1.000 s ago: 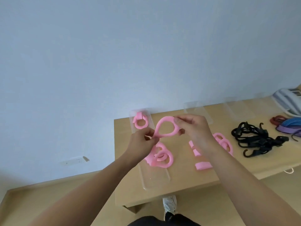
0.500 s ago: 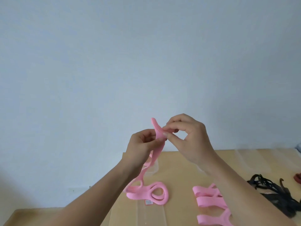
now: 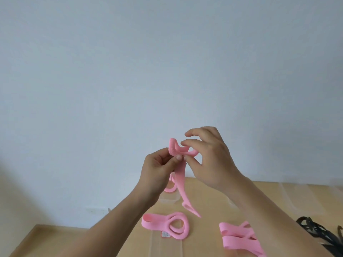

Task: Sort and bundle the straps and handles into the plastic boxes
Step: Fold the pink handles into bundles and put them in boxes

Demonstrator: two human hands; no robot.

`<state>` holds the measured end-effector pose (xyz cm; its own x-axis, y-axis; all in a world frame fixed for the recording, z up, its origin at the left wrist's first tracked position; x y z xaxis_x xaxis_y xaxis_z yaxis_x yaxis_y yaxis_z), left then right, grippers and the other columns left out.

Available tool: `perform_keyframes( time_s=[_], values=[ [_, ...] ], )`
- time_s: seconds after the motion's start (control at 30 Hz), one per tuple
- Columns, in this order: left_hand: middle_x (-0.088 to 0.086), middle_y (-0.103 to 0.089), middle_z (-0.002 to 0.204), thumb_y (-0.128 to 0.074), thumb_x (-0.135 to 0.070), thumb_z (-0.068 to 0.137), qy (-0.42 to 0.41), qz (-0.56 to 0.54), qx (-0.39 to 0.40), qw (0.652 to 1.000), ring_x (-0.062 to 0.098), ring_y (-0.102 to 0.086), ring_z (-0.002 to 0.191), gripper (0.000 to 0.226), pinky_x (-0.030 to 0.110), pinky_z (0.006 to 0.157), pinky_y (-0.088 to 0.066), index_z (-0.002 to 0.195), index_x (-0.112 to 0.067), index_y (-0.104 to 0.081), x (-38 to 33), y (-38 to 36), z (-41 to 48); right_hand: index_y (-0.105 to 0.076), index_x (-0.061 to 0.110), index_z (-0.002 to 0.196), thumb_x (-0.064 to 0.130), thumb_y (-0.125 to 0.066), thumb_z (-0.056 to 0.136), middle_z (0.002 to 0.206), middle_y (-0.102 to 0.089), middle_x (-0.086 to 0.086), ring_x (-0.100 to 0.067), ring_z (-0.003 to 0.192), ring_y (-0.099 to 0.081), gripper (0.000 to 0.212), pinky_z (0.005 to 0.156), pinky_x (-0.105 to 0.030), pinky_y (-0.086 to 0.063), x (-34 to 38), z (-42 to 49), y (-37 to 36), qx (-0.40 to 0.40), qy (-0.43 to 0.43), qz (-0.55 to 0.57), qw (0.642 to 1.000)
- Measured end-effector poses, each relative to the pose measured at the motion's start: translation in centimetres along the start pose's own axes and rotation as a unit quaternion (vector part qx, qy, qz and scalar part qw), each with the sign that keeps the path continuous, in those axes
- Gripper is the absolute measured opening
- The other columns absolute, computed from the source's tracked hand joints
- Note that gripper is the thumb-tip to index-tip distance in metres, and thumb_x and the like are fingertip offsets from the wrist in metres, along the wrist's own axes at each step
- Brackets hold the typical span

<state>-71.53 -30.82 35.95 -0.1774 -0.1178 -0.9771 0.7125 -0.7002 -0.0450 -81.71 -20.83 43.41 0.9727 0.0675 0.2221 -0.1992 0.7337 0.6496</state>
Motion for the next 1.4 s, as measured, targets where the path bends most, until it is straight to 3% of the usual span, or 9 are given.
perform_keyframes(
  time_s=[0.17, 0.4, 0.53, 0.63, 0.77, 0.9, 1.07, 1.23, 1.4],
  values=[
    [0.005, -0.081, 0.105, -0.068, -0.028, 0.093, -0.005, 0.011, -0.016, 1.0, 0.02, -0.074, 0.1, 0.02, 0.054, 0.101, -0.054, 0.106, -0.022, -0.083, -0.3, 0.1, 0.0, -0.076, 0.014, 0.107, 0.012, -0.073, 0.088, 0.108, -0.067, 0.006, -0.015, 0.104, -0.05, 0.019, 0.088, -0.023, -0.042, -0.7, 0.5, -0.8, 0.083, -0.022, 0.047, 0.995],
    [0.025, -0.075, 0.104, -0.07, -0.021, 0.099, 0.034, -0.005, -0.049, 0.998, 0.025, -0.068, 0.088, 0.015, 0.062, 0.092, -0.056, 0.102, -0.015, -0.083, 0.9, 0.4, -0.2, -0.07, 0.016, 0.102, 0.014, -0.069, 0.093, 0.098, -0.059, 0.008, -0.012, 0.093, -0.047, 0.009, 0.081, -0.024, -0.041, -1.2, 0.6, -1.9, 0.108, -0.067, 0.074, 0.989],
    [0.018, -0.072, 0.083, -0.074, -0.038, 0.088, 0.074, -0.041, -0.081, 0.993, 0.026, -0.072, 0.069, 0.035, 0.048, 0.072, -0.061, 0.091, -0.003, -0.08, 1.6, 0.7, -0.4, -0.07, 0.016, 0.095, 0.015, -0.07, 0.093, 0.094, -0.059, 0.008, -0.011, 0.089, -0.047, 0.002, 0.076, -0.022, -0.039, -0.7, 0.5, -2.3, 0.071, -0.08, 0.077, 0.991],
    [0.029, -0.075, 0.094, -0.071, -0.039, 0.088, 0.091, -0.075, -0.071, 0.991, 0.039, -0.073, 0.078, 0.039, 0.049, 0.076, -0.064, 0.095, -0.001, -0.079, 2.0, 0.6, -0.6, -0.069, 0.015, 0.095, 0.013, -0.07, 0.092, 0.095, -0.059, 0.007, -0.011, 0.09, -0.045, 0.003, 0.074, -0.026, -0.043, -0.1, 0.3, -2.7, 0.052, -0.077, 0.052, 0.994],
    [0.028, -0.076, 0.108, -0.064, -0.021, 0.102, 0.095, -0.072, -0.031, 0.992, 0.049, -0.071, 0.103, 0.022, 0.057, 0.094, -0.06, 0.104, -0.008, -0.081, 1.8, 0.8, -0.7, -0.07, 0.013, 0.096, 0.011, -0.073, 0.089, 0.096, -0.061, 0.004, -0.019, 0.092, -0.054, 0.008, 0.071, -0.03, -0.047, 0.5, 0.0, -2.6, 0.028, -0.063, 0.014, 0.998],
    [0.031, -0.07, 0.115, -0.067, -0.028, 0.095, 0.082, -0.069, 0.027, 0.994, 0.037, -0.071, 0.099, 0.028, 0.055, 0.097, -0.057, 0.112, -0.01, -0.078, 0.5, 0.5, -1.0, -0.075, 0.013, 0.093, 0.01, -0.076, 0.088, 0.092, -0.063, 0.003, -0.019, 0.088, -0.054, 0.006, 0.068, -0.032, -0.051, 0.8, -0.3, -2.2, -0.01, -0.058, 0.028, 0.998],
    [0.027, -0.074, 0.114, -0.065, -0.041, 0.093, 0.108, -0.1, -0.001, 0.989, 0.034, -0.071, 0.093, 0.051, 0.052, 0.092, -0.056, 0.119, 0.003, -0.067, 0.3, 0.9, -1.0, -0.075, 0.013, 0.082, 0.006, -0.08, 0.08, 0.085, -0.063, 0.005, -0.01, 0.07, -0.05, 0.009, 0.062, -0.028, -0.048, 0.7, -0.4, -1.9, -0.031, -0.069, 0.073, 0.994],
    [0.017, -0.077, 0.103, -0.068, -0.033, 0.09, 0.107, -0.119, 0.011, 0.987, 0.029, -0.073, 0.089, 0.041, 0.039, 0.082, -0.061, 0.116, -0.001, -0.069, 0.4, 1.1, -1.0, -0.064, 0.011, 0.067, 0.004, -0.075, 0.08, 0.086, -0.064, 0.0, -0.016, 0.066, -0.063, 0.018, 0.059, -0.032, -0.053, 0.8, -0.7, -2.0, -0.02, -0.062, 0.082, 0.994],
    [0.023, -0.077, 0.109, -0.067, -0.009, 0.082, 0.107, -0.101, 0.024, 0.989, 0.032, -0.075, 0.093, 0.038, 0.043, 0.088, -0.062, 0.12, -0.004, -0.067, 1.1, 1.2, -0.9, -0.072, 0.015, 0.076, 0.008, -0.074, 0.082, 0.092, -0.065, 0.002, -0.014, 0.071, -0.062, 0.009, 0.062, -0.034, -0.055, 1.1, -1.1, -1.7, 0.005, -0.056, 0.064, 0.996]
  ],
)
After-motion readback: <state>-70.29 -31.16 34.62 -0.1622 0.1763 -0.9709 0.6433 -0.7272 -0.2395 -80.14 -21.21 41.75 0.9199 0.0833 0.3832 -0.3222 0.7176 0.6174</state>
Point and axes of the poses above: each hand's wrist, its own z-axis towards the middle knuckle, its own y-axis out of the back of the hand, x = y × z, the point moved 8 cm from there along z, towards the middle knuckle
